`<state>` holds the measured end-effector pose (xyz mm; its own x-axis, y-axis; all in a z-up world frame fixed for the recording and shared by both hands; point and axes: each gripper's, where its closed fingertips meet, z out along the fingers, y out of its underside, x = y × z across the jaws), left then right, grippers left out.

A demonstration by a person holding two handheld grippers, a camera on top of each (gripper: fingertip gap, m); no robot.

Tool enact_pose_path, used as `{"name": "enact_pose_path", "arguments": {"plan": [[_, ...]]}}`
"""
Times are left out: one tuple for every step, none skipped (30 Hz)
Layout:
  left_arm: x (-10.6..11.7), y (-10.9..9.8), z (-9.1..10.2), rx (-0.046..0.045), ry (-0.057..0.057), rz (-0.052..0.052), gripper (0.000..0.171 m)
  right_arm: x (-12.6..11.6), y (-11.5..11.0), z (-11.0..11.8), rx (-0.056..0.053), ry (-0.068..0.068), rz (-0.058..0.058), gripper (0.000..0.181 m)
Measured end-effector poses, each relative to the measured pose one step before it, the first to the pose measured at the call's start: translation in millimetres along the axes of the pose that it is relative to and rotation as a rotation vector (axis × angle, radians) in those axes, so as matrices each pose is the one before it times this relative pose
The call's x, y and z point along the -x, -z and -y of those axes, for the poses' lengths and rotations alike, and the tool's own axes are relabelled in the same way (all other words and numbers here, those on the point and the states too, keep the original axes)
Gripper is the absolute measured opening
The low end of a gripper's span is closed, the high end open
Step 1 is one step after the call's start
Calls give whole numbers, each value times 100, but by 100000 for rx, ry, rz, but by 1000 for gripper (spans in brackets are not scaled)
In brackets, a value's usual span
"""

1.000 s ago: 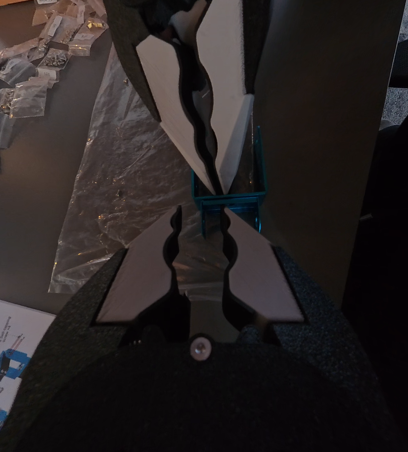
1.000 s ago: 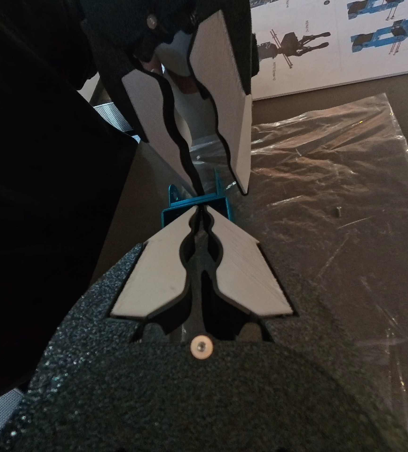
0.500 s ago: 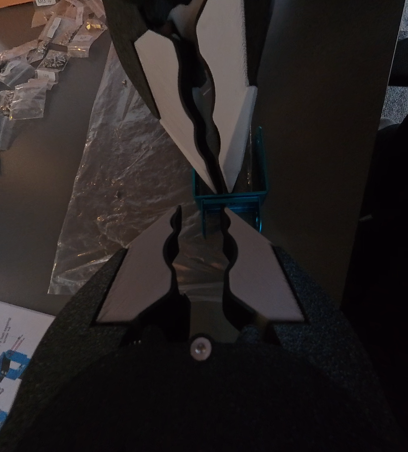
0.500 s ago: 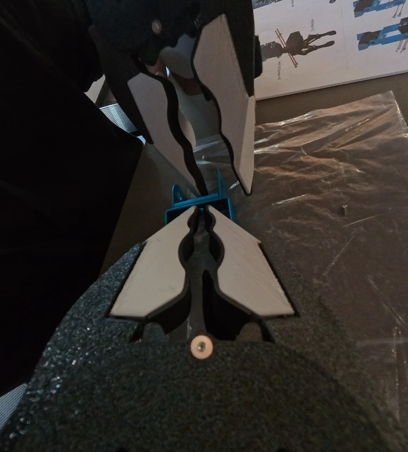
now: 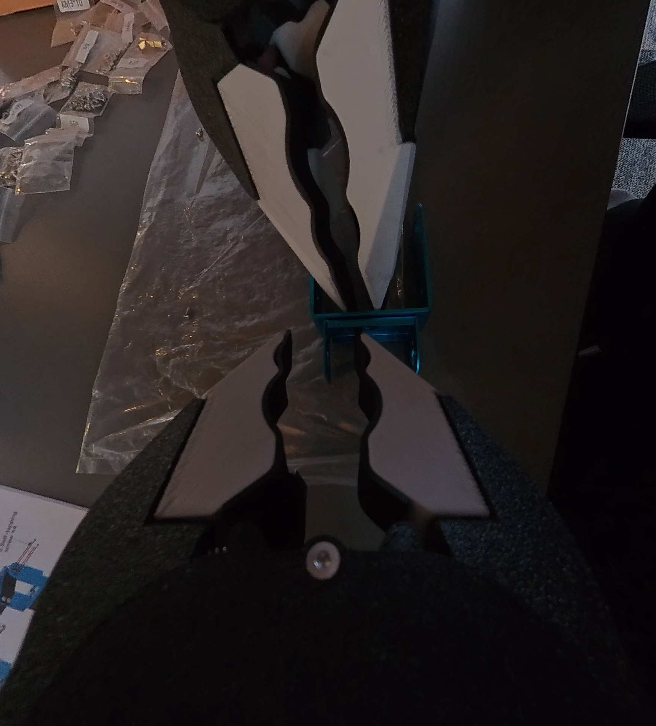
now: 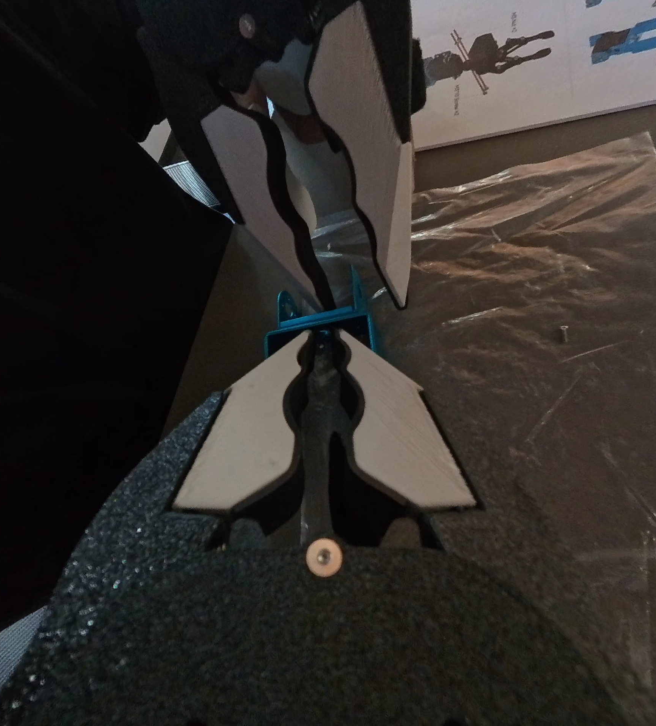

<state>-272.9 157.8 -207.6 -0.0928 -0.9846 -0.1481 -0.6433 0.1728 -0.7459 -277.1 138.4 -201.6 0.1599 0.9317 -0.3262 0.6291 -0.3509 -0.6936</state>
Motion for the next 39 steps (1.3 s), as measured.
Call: {"name": "enact_pose_path", "arguments": {"plan": [[2, -17, -5, 65, 46, -38, 30, 61, -12, -41, 208, 269, 239, 9], [-7, -20, -36, 199, -88, -4, 31, -71, 54, -152, 1218, 884, -699, 9], [5, -5, -46, 197, -165, 127, 31, -267, 192, -225, 1853, 2109, -2326, 9], [20, 13, -48, 157, -83, 205, 31, -159, 298, -168, 1530, 2796, -1968, 9], [2, 13, -26, 54, -36, 91, 31, -6, 311, -111, 1215, 3129, -1003, 7], [-2, 35, 6, -125, 73, 30, 30, -143, 231, -51, 746, 2688, -1760, 6], [-11, 28, 11, -111, 138, -15, 30, -243, 84, -161, 1329, 2040, -2065, 6], [-5, 24, 16, -157, 121, -47, 30, -3, -90, -251, 1854, 1649, -317, 7], [13, 30, 43, -257, 131, -9, 30, 372, -217, -176, 1089, 1318, 1823, 8], [47, 25, 60, -306, 169, 98, 30, 208, -298, -87, 771, 715, 632, 9], [17, 12, 60, -300, 157, -47, 30, -59, -292, -53, 723, 789, -1184, 10], [18, 6, 64, -270, 113, 2, 30, 20, -246, 67, 50, 1181, -799, 10], [26, -20, 40, -151, -54, 63, 30, 77, -174, 163, -299, 1106, -365, 12], [8, -21, 27, -89, -142, 46, 30, -54, -108, 241, -552, 856, -979, 13], [9, -27, 6, 39, -128, -6, 30, -38, -77, 243, -608, 716, -780, 14], [18, -18, 16, -38, -134, -25, 30, 54, -27, 204, -387, 667, -70, 15], [15, 1, 21, 50, -116, 12, 30, 27, -16, 140, -200, 531, -71, 15], [32, 26, -5, 304, -249, 126, 30, -71, -33, 32, 467, 549, -599, 15], [63, 56, -26, 292, -436, 423, 30, -54, -19, 104, -234, 442, -655, 15], [38, 101, 0, 127, -272, 238, 30, -10, -18, 106, -220, 200, -173, 15], [21, 120, -12, -12, 54, 89, 30, -11, 1, 130, -164, -69, -52, 15], [59, 128, 3, -198, 211, 230, 30, -52, 13, 172, -309, 108, -200, 15], [76, 161, -26, -167, 120, 323, 30, -55, -16, 161, -114, 228, -101, 15], [83, 165, -43, -1, 29, 323, 30, -84, -51, 189, 64, 362, -206, 16], [156, 171, -59, 103, -172, 670, 30, -207, -54, 193, 281, 927, -969, 15], [237, 165, -104, 322, -404, 932, 30, -259, -77, 136, 920, 1350, -1215, 15], [267, 142, -78, 197, -273, 760, 30, -275, -16, 176, 942, 1223, -1035, 14], [258, 136, -38, 31, 14, 371, 30, -298, -22, 161, 874, 969, -933, 15], [325, 118, -69, 342, -98, 576, 30, -356, -31, 124, 916, 639, -997, 15], [386, 117, -62, 318, -537, 927, 30, -400, 8, 181, 424, 343, -990, 14], [369, 116, -52, 264, -547, 635, 30, -346, 11, 182, -11, 103, -543, 14], [349, 115, -64, 366, -176, 312, 30, -334, -11, 123, 296, -123, -151, 14], [351, 93, -37, 195, -83, 297, 30, -323, 13, 122, 361, -359, 98, 14], [299, 48, -60, 274, -10, -60, 30, -194, -27, 72, 488, -892, 1242, 14], [211, 19, -71, 525, 26, -447, 30, -140, 1, 54, 715, -1369, 1669, 16], [161, 32, 2, 138, -24, -525, 30, -114, 66, 86, 391, -1294, 1484, 16], [-20, 67, 73, -89, 403, -1620, 30, 176, 104, 115, 133, -1226, 2877, 16], [-163, 110, 138, -256, 955, -2363, 30, 213, 235, 176, -176, -588, 2628, 16], [-59, 172, 240, -728, 736, -1425, 28, -38, 333, 221, -817, -232, 392, 16]]}}
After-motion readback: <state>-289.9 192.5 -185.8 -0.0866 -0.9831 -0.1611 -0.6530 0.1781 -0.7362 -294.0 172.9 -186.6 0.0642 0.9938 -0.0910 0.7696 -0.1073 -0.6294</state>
